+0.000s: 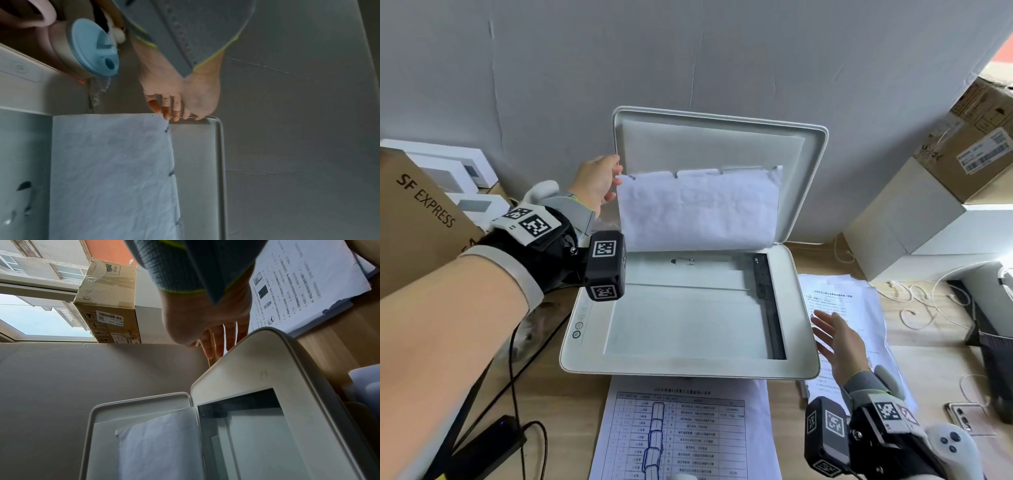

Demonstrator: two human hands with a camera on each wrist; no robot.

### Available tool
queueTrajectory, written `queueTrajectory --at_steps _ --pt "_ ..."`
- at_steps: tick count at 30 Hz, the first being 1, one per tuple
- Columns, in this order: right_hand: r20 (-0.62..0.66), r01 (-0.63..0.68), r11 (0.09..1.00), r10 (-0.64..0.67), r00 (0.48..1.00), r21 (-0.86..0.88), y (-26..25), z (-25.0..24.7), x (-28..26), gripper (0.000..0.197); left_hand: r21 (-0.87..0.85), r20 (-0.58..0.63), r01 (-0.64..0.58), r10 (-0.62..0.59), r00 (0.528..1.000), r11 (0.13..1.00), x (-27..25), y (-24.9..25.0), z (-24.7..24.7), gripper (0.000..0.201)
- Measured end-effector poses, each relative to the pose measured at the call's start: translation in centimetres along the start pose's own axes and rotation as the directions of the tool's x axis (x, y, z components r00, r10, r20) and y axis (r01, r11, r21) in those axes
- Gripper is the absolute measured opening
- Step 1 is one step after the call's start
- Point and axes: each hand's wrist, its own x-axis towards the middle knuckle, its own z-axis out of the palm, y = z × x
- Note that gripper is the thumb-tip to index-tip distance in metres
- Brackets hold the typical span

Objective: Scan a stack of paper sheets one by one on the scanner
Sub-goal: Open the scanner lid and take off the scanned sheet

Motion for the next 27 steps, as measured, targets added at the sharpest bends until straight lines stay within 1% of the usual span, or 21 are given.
queueTrajectory --at_steps 2,4,6,8,10,13,15,17,19,22,23,25,27 --pt "0.001 0.002 1.000 -0.002 1.000 -0.001 0.0 0.1 0.0 0.043 0.009 -0.003 0.057 -0.057 0.998 0.998 0.0 -1.0 0.1 0.010" --pt "0.002 0.005 1.000 -0.005 1.000 -0.004 0.0 0.0 -0.1 0.042 0.049 -0.021 0.143 -0.142 0.990 0.989 -0.4 -2.5 -0.1 0.011" --pt "-0.007 0.011 1.000 -0.011 1.000 -0.011 0.1 -0.1 -0.2 0.041 0.097 -0.018 0.251 -0.250 0.968 0.963 -1.0 -4.4 -0.5 0.014" --pt "-0.030 0.034 0.999 -0.034 0.999 -0.024 0.2 -0.1 -0.3 0.038 0.137 -0.005 0.347 -0.350 0.937 0.928 -1.9 -6.2 -1.0 0.016" --pt "-0.062 0.076 0.997 -0.078 0.995 -0.031 0.4 0.1 -0.6 0.034 0.166 -0.001 0.404 -0.410 0.912 0.899 -2.8 -7.8 -1.5 0.020" --pt "-0.103 0.147 0.989 -0.147 0.984 -0.014 0.2 0.4 -1.1 0.029 0.235 0.007 0.391 -0.404 0.915 0.890 -4.1 -10.1 -2.0 0.026" --pt "-0.081 0.162 0.987 -0.161 0.984 0.006 0.0 0.9 -1.4 0.027 0.243 0.053 0.414 -0.438 0.897 0.877 -5.0 -11.7 -2.4 0.022" --pt "-0.026 0.139 0.990 -0.139 0.990 0.009 -0.1 1.5 -1.5 0.024 0.204 0.085 0.439 -0.462 0.883 0.875 -5.7 -12.6 -2.8 0.011" --pt "0.037 0.098 0.995 -0.097 0.995 -0.007 0.1 2.3 -1.5 0.022 0.186 0.134 0.436 -0.462 0.877 0.881 -6.4 -13.1 -3.0 0.019" --pt "0.102 0.066 0.996 -0.060 0.993 -0.059 0.1 3.0 -1.5 0.020 0.157 0.196 0.374 -0.400 0.895 0.914 -7.6 -13.4 -2.6 0.013" --pt "0.118 0.061 0.995 -0.052 0.992 -0.074 0.0 3.1 -1.6 0.020 0.177 0.206 0.340 -0.373 0.905 0.924 -7.8 -13.6 -2.4 0.018" --pt "0.132 0.054 0.993 -0.040 0.990 -0.102 -0.2 3.3 -1.7 0.019 0.253 0.205 0.317 -0.371 0.906 0.914 -8.2 -14.2 -2.1 0.030" --pt "0.112 0.060 0.991 -0.046 0.993 -0.121 -0.3 3.2 -1.9 0.018 0.300 0.213 0.338 -0.408 0.888 0.892 -8.8 -14.5 -2.2 0.028"
